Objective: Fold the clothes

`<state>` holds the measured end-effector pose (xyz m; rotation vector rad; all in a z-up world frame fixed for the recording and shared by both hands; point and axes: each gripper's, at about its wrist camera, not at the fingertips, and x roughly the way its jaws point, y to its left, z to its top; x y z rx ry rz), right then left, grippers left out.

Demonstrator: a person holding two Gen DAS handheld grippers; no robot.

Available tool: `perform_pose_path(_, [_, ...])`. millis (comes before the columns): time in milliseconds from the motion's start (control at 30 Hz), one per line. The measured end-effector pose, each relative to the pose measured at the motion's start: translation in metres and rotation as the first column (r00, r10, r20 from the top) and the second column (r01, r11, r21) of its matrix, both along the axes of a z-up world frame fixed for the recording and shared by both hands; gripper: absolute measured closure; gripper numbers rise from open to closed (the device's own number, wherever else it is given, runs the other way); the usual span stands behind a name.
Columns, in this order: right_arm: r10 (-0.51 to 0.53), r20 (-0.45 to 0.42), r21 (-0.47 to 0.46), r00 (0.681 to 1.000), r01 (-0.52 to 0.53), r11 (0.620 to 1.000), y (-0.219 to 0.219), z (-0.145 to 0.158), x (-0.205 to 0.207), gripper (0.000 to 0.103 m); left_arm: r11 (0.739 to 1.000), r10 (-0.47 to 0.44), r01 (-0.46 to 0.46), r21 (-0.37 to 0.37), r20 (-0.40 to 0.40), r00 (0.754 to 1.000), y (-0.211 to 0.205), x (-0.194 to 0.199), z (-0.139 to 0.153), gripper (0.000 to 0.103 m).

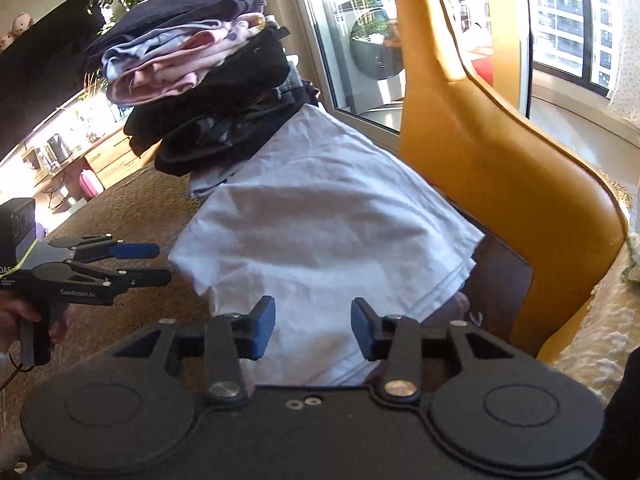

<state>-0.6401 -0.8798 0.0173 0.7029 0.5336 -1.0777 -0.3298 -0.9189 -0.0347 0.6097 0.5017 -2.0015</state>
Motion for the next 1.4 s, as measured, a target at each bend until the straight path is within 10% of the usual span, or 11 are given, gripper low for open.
perform_pose_path(300, [-0.005, 0.02, 0.043, 1.0, 0.004, 0.999, -0.009, -0.013, 0.015, 0.0, 0.984, 0.066, -0.039, -0.173, 0.152, 0.986, 0.002, -0.04, -0.007, 0.037])
perform_pose_path(433, [-0.005, 0.016, 0.053, 1.0, 0.004, 0.999, -0.011, -0.016, 0.016, 0.0, 0.981, 0.082, -0.053, -0.186, 0.15, 0.985, -0.002, -0.048, -0.012, 0.071])
perform_pose_path(600, [-0.003, 0.006, 0.067, 1.0, 0.003, 0.998, -0.01, -0.023, 0.013, 0.0, 0.986, 0.066, -0.037, -0.164, 0.175, 0.982, -0.01, -0.047, -0.012, 0.089])
perform_pose_path(1100, [0.06, -0.063, 0.013, 0.996, -0.059, 0.998, -0.008, 0.003, 0.013, 0.0, 0.996, 0.074, -0.065, -0.067, 0.138, 0.988, 0.002, -0.012, -0.01, 0.089])
perform_pose_path(1200, [0.047, -0.07, -0.057, 0.996, -0.051, 0.997, -0.032, 0.025, 0.015, 0.0, 0.994, 0.079, -0.077, -0.072, 0.029, 0.996, 0.011, 0.004, 0.006, 0.081])
perform_pose_path(1300, [0.012, -0.071, -0.117, 0.997, -0.02, 0.993, -0.068, 0.041, 0.018, 0.0, 0.996, 0.036, -0.04, -0.079, -0.052, 0.998, 0.009, 0.003, 0.02, 0.024])
perform_pose_path(1400, [-0.003, -0.045, -0.106, 0.999, -0.002, 0.994, -0.106, 0.043, 0.029, 0.0, 0.998, 0.006, -0.011, -0.065, -0.073, 0.997, -0.002, -0.007, 0.022, 0.022])
